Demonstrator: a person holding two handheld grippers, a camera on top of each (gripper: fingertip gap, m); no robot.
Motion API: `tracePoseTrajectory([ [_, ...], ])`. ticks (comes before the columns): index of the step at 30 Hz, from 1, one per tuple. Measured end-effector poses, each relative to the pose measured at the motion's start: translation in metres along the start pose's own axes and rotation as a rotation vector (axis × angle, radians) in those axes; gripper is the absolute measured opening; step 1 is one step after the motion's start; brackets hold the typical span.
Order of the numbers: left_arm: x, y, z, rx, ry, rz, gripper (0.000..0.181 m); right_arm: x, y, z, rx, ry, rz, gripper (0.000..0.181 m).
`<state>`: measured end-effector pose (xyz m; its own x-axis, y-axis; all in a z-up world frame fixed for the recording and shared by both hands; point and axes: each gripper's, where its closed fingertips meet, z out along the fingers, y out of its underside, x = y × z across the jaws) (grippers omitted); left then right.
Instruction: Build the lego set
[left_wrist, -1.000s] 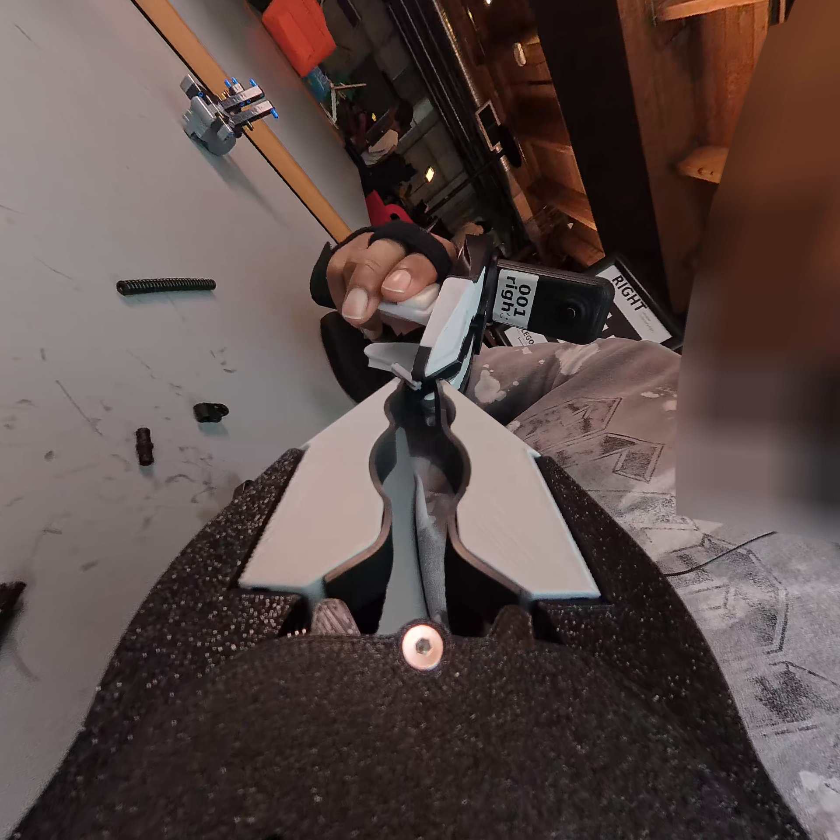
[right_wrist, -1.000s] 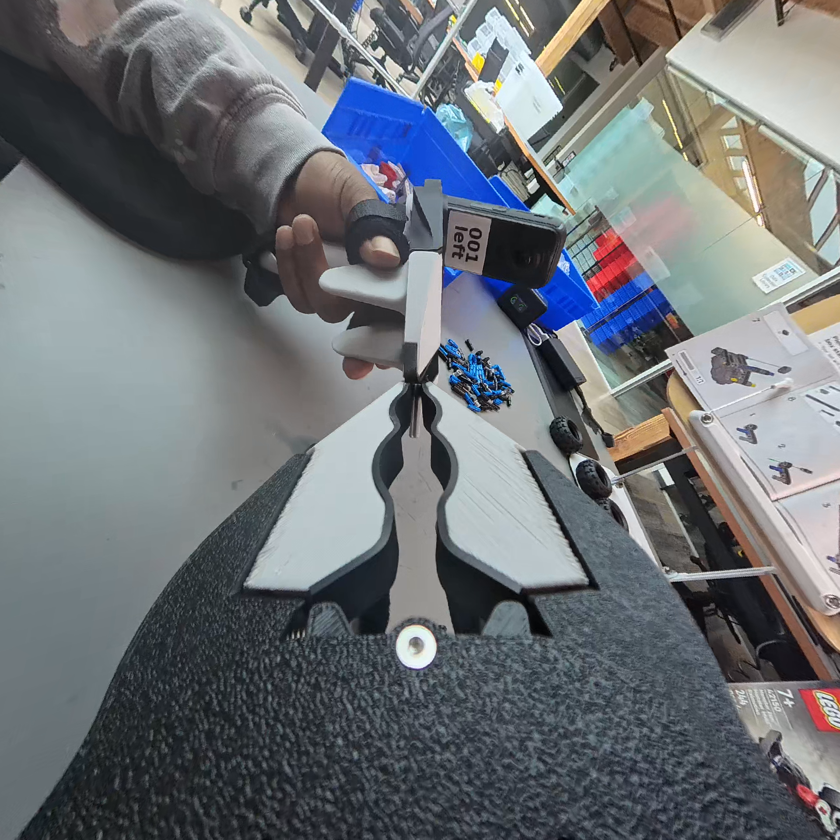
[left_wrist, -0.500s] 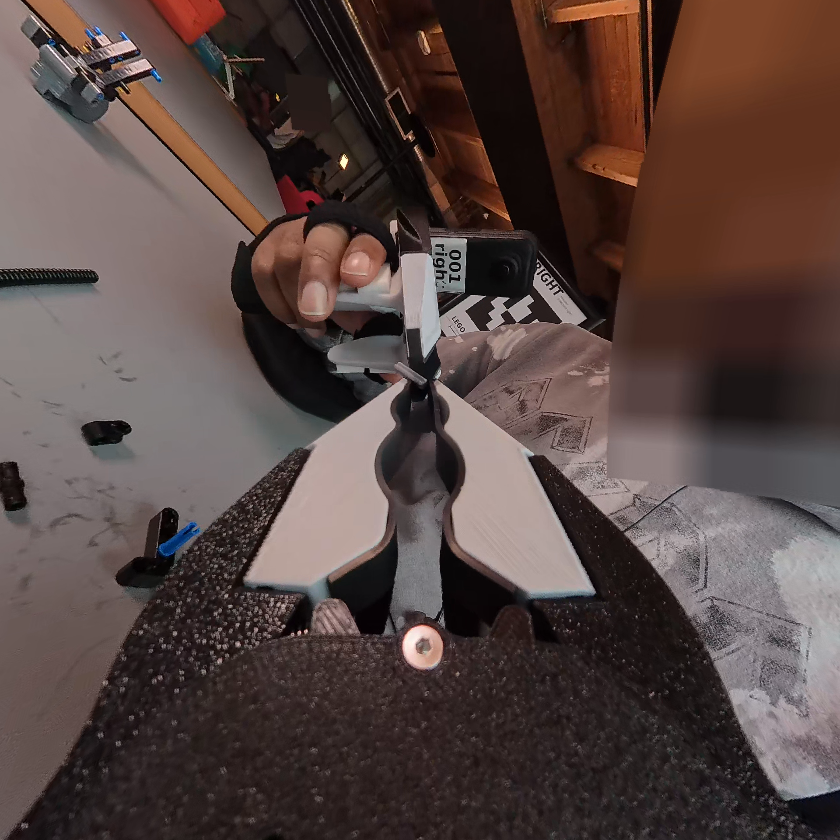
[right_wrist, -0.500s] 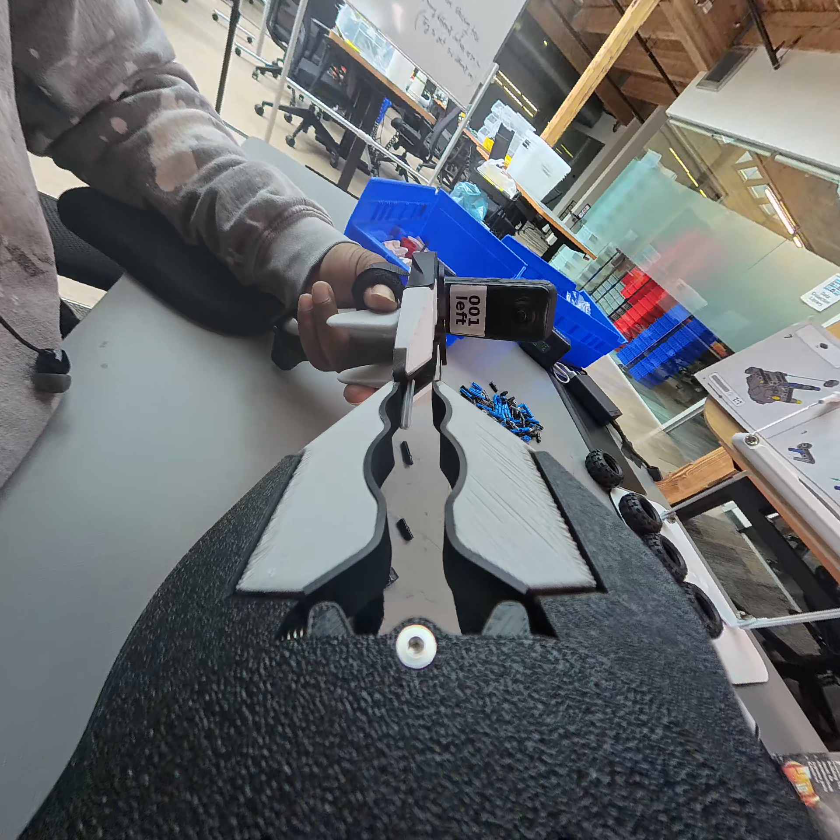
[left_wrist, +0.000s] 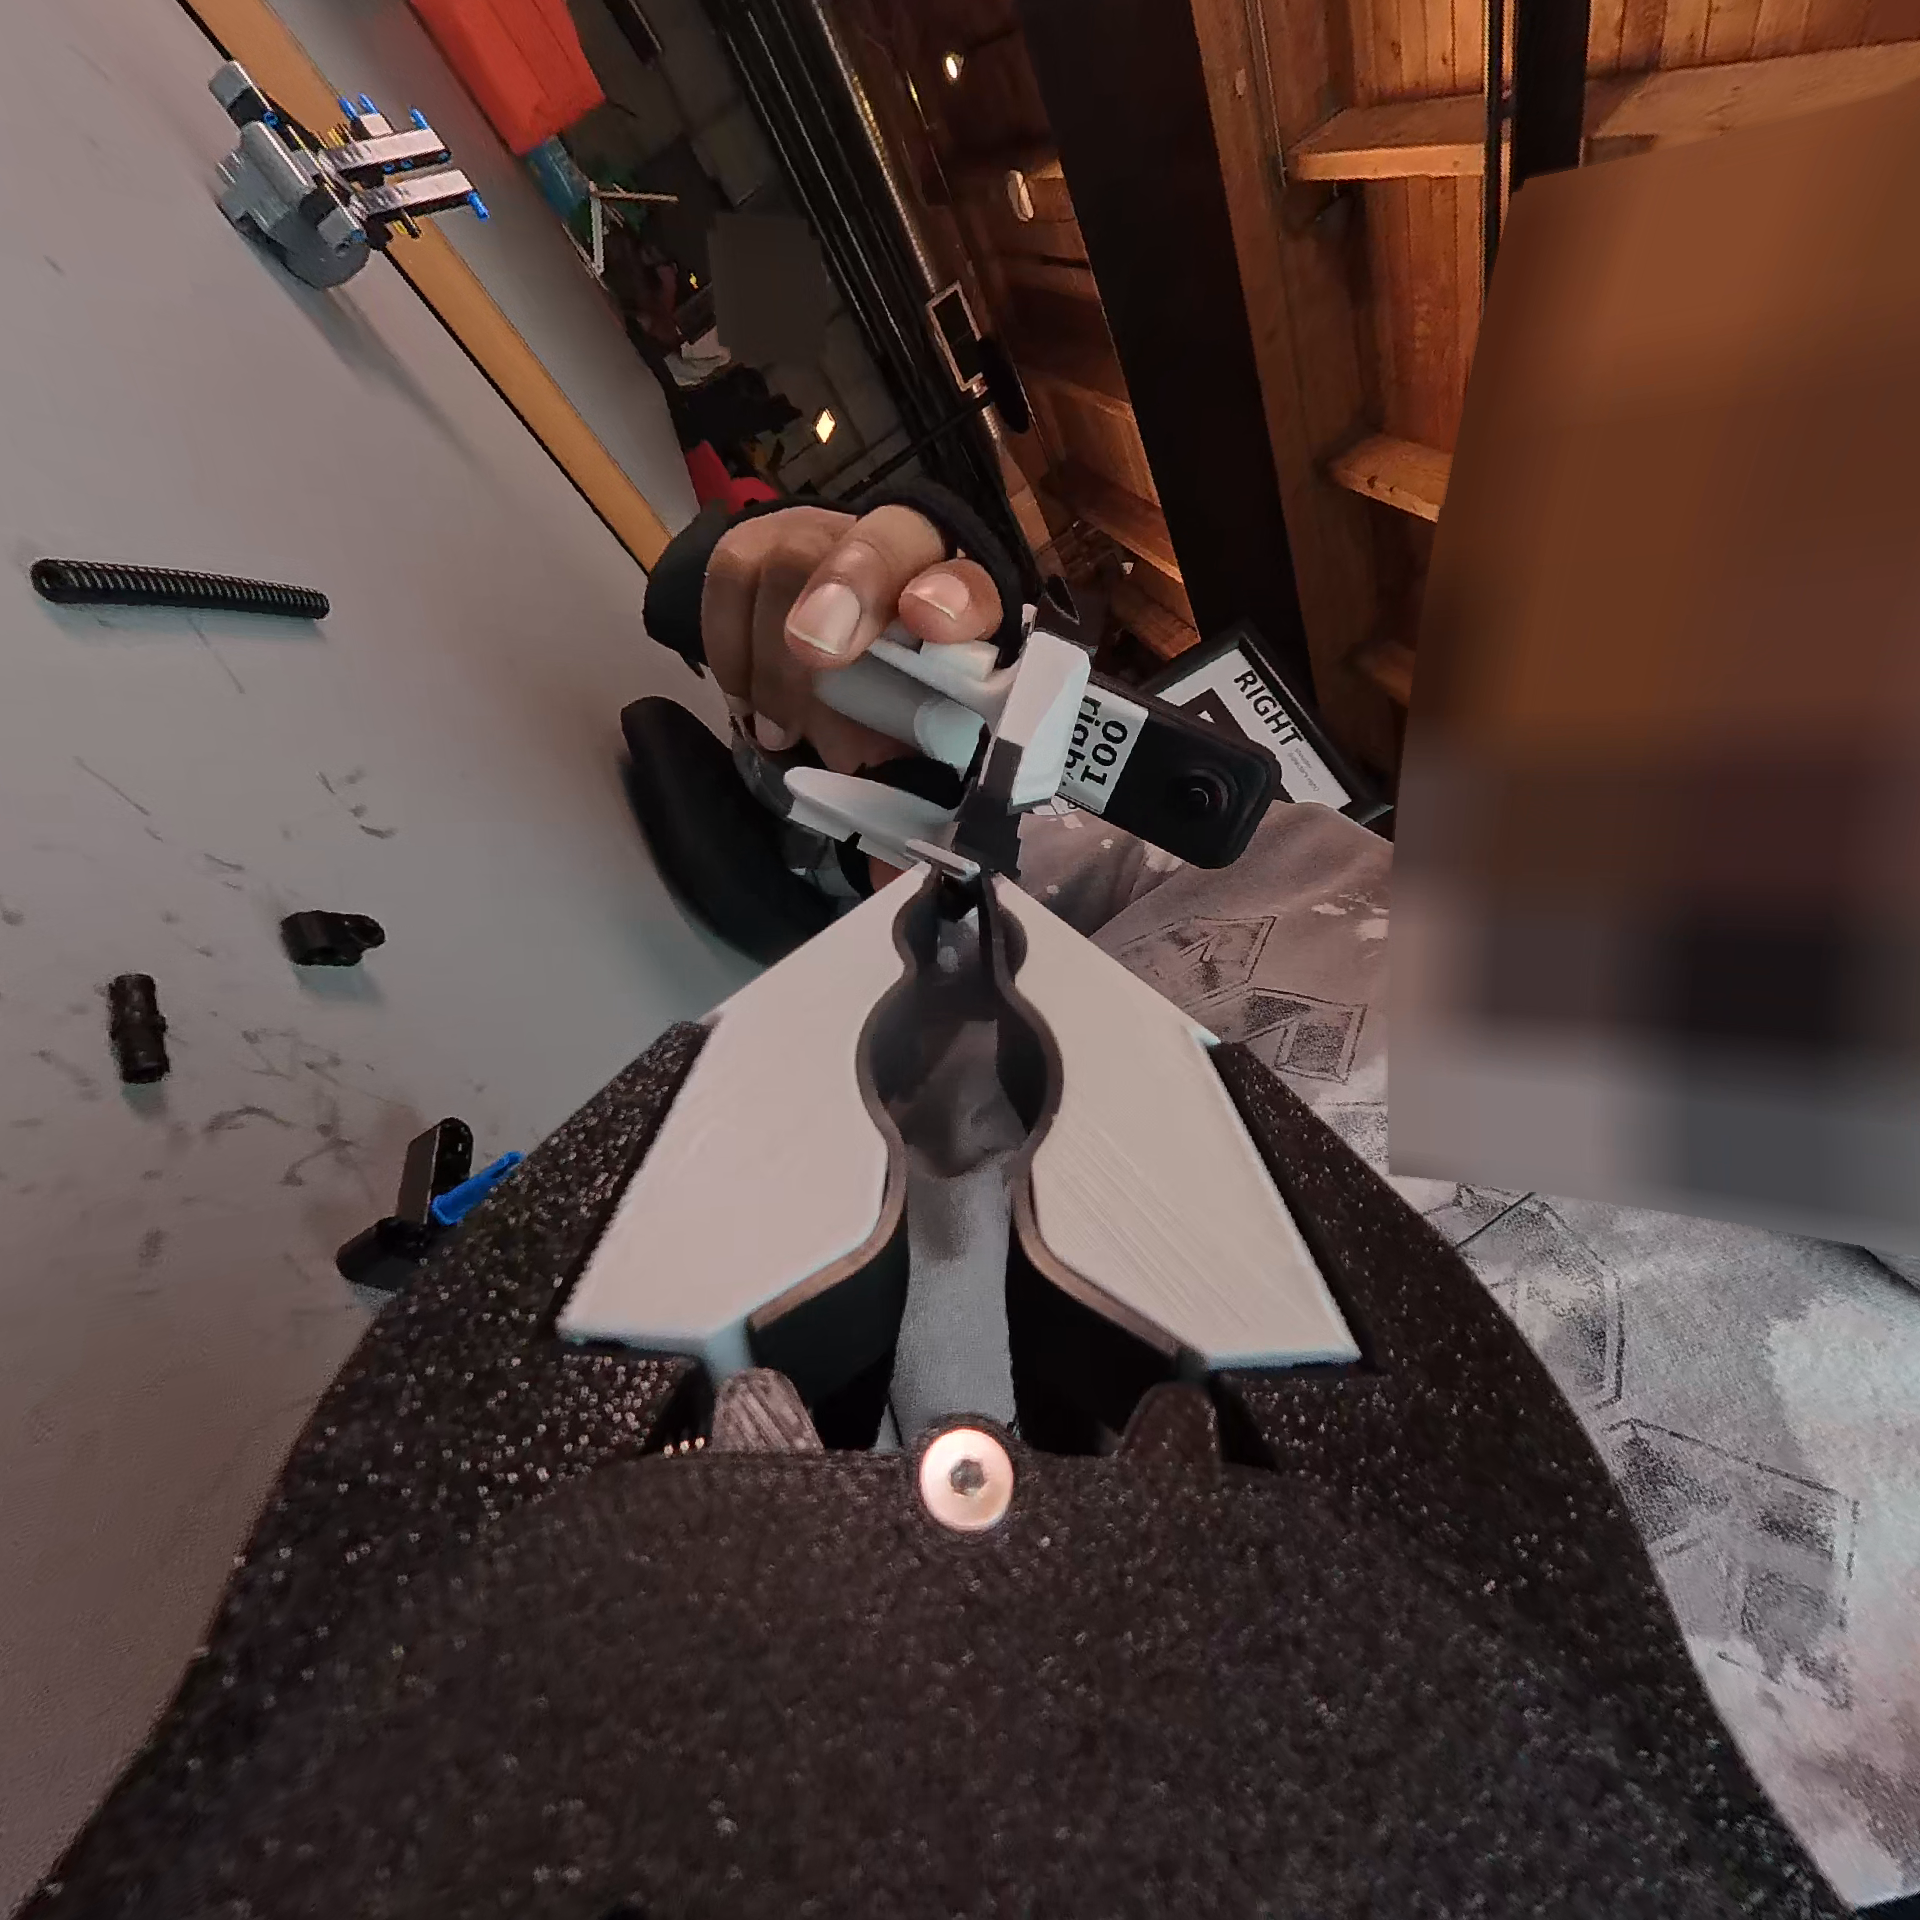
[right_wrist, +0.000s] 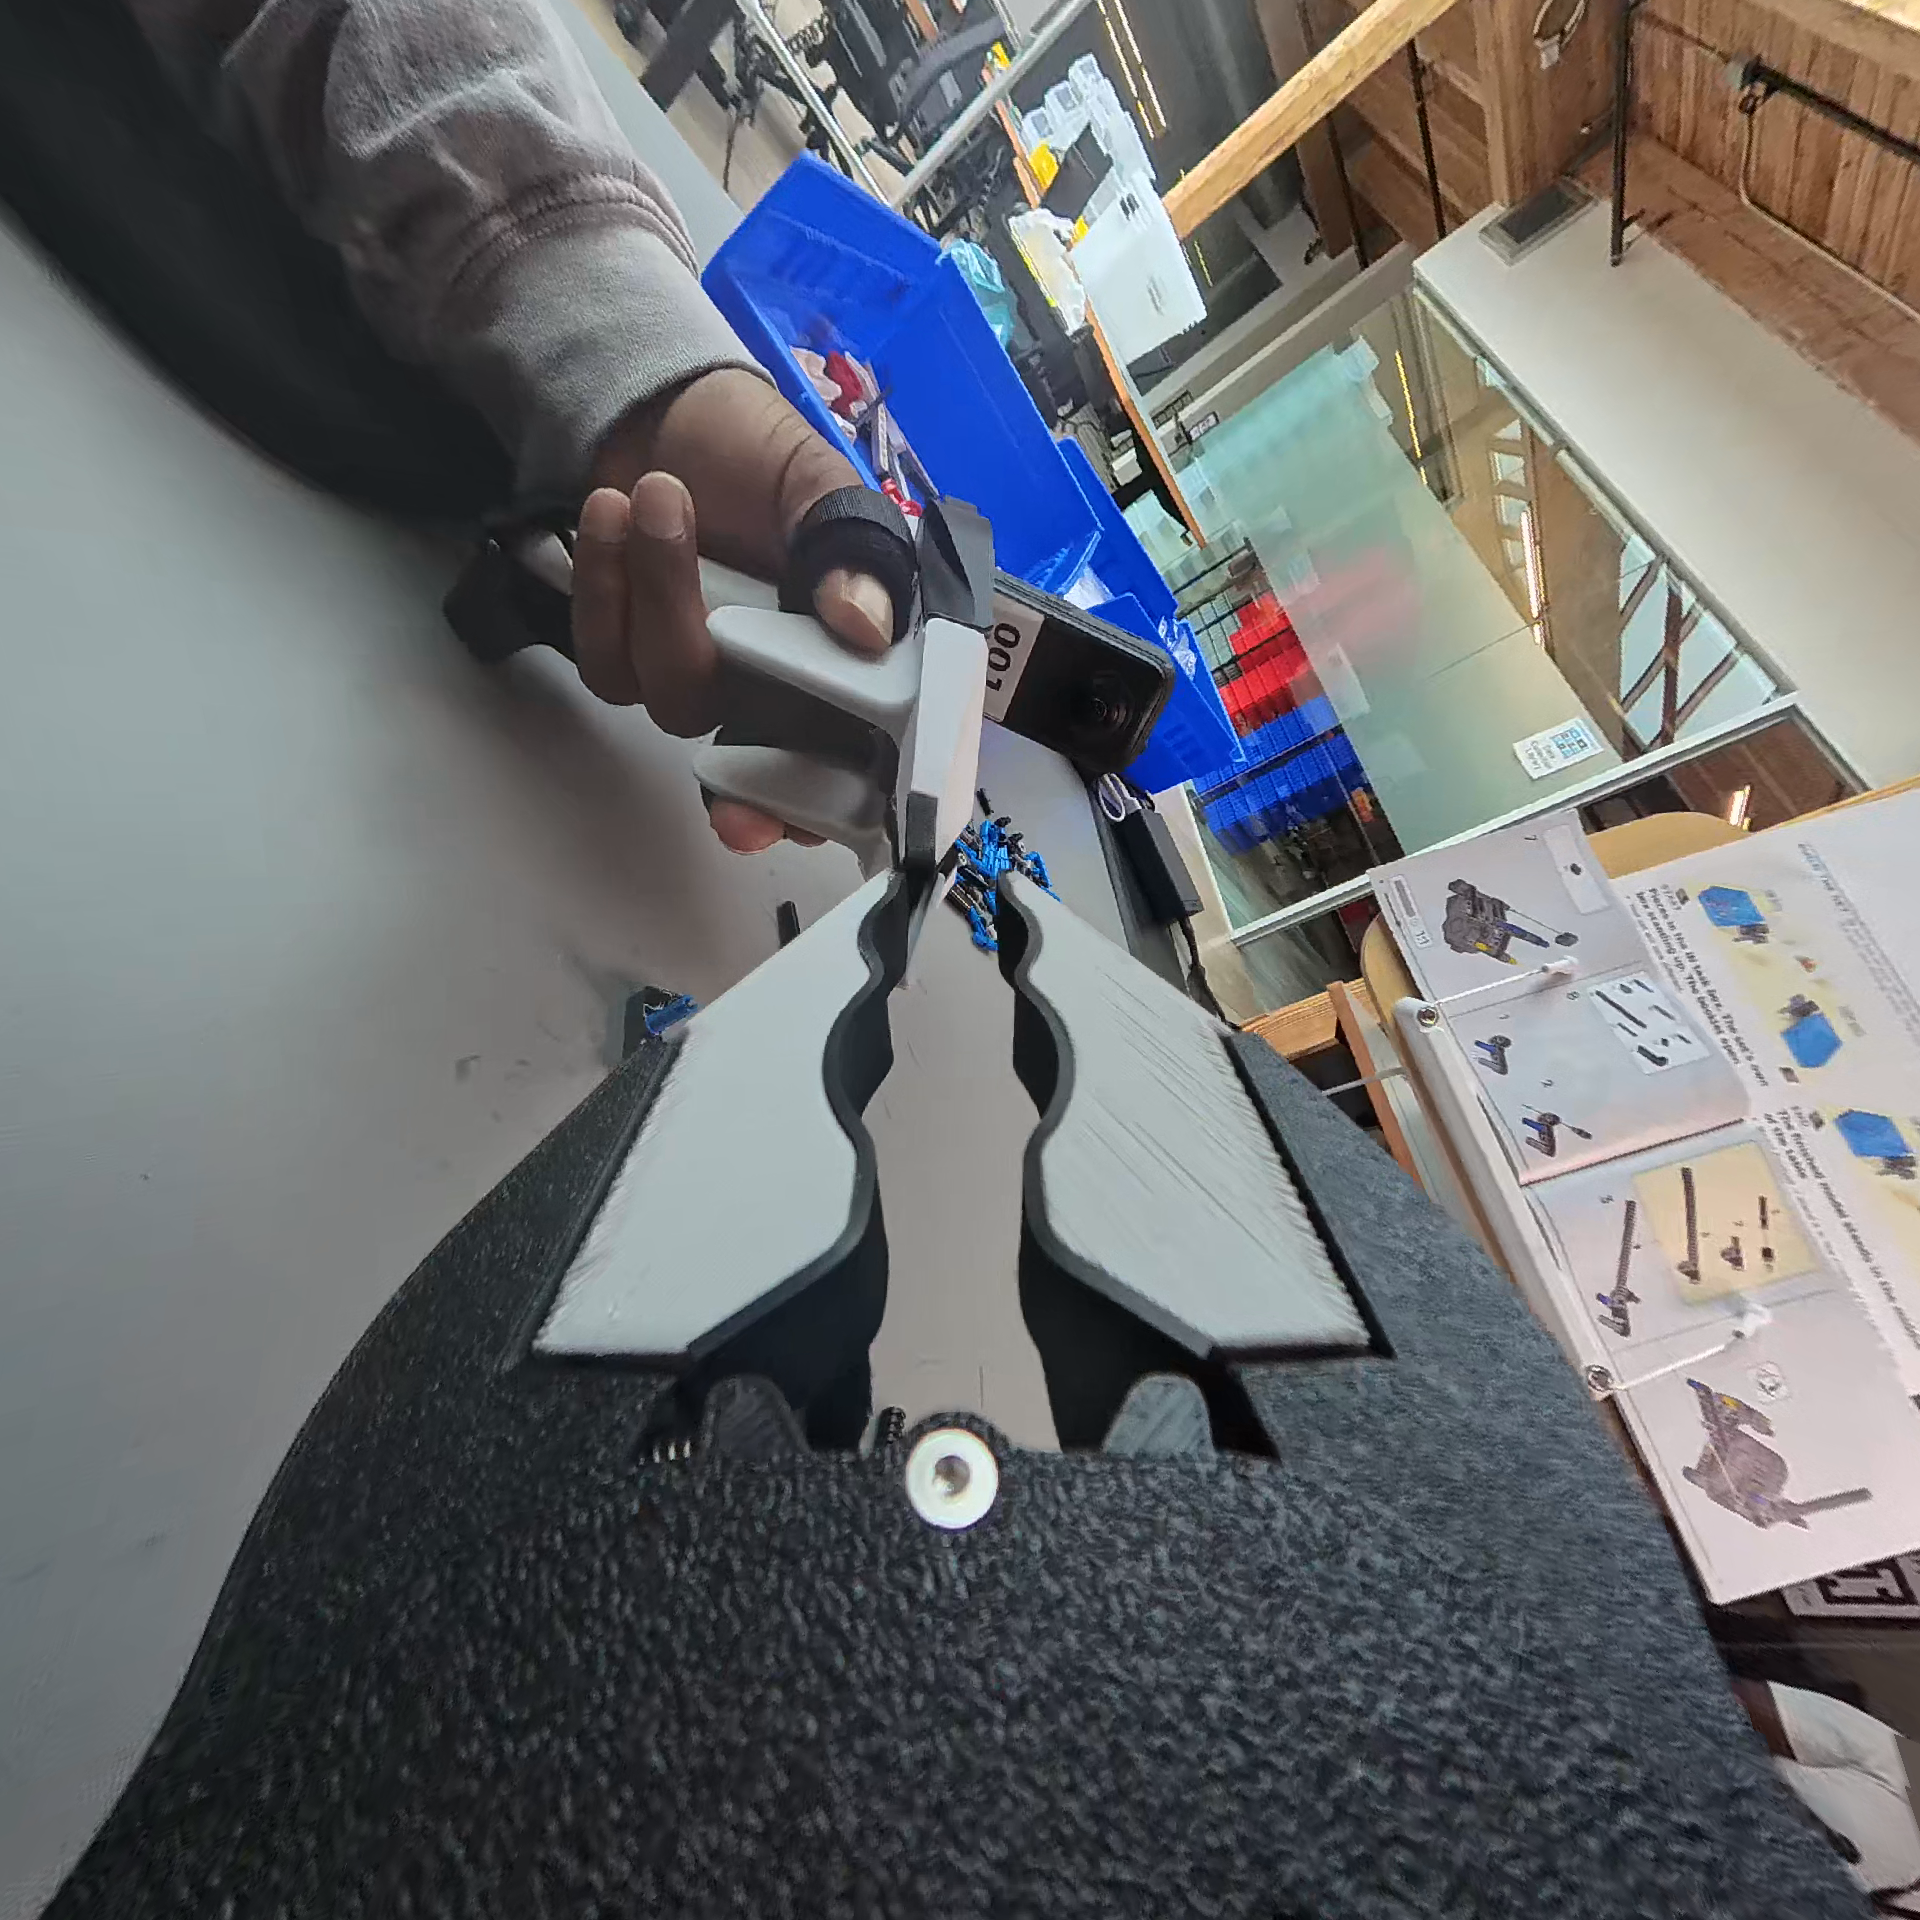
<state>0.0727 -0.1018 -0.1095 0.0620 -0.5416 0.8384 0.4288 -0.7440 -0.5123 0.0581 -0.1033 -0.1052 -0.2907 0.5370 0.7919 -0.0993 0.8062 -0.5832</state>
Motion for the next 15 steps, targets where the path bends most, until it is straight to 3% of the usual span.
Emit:
tracePoseTrajectory([
  [6, 0.0005, 0.0021, 0.0018, -0.012, 0.017, -0.019, 0.006, -0.0009, 0.0015, -0.0014, 0.048, -0.048, 0.182, 0.018],
  [9, 0.0026, 0.0023, 0.0015, -0.014, 0.027, -0.013, 0.007, -0.0077, -0.0013, -0.0013, 0.073, -0.095, 0.228, 0.004],
  [15, 0.0055, 0.0000, -0.0005, -0.008, 0.044, -0.021, 0.033, -0.0004, -0.0061, -0.0051, 0.117, -0.087, 0.303, 0.004],
])
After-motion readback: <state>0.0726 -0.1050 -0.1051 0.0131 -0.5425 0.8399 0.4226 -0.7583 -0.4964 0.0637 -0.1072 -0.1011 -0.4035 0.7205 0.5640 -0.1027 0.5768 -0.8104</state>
